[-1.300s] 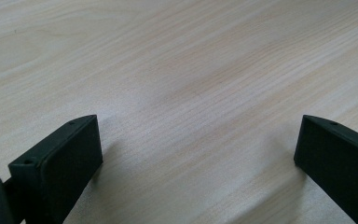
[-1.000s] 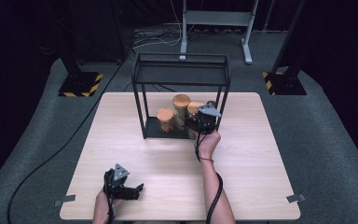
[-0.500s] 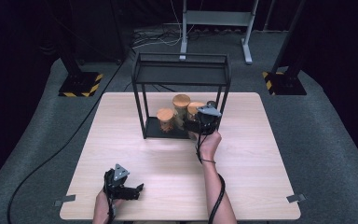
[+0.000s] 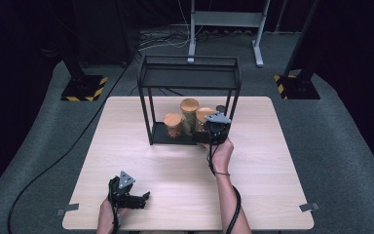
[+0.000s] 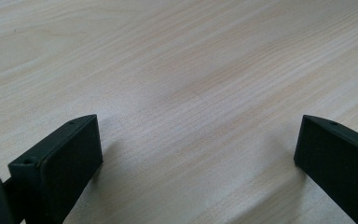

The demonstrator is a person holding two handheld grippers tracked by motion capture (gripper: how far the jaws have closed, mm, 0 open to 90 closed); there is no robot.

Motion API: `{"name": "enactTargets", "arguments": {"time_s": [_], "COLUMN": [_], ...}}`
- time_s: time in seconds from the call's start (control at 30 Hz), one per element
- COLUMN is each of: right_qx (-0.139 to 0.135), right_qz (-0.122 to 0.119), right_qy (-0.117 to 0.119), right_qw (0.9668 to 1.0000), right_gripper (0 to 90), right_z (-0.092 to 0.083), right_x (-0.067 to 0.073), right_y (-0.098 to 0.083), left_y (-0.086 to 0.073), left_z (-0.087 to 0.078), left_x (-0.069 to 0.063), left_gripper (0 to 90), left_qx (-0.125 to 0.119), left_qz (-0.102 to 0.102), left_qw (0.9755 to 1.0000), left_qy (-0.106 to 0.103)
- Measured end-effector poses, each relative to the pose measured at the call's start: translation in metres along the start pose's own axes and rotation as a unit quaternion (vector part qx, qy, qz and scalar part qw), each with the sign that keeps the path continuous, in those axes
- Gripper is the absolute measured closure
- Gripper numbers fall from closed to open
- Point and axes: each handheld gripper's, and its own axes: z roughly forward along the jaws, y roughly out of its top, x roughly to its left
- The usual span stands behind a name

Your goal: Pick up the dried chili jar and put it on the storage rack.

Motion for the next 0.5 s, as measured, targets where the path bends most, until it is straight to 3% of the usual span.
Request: {"name": "enactTargets", "arguments": {"time_s": [0.5], "right_qx": [0.050], "right_qz": [-0.024], "right_qy": [0.027], "right_qw": [0.9981], "right_gripper": [1.3], "right_z": [-0.027], "right_x": [0.001], "right_y": [-0.018], "left_y": [0.000], "left_z": [0.000], "left_x": [0.000], "left_gripper": [0.0], "left_qx": [0.000], "left_qz": [0.000], "left_qw": [1.0000], "left_qy": [0.000]}}
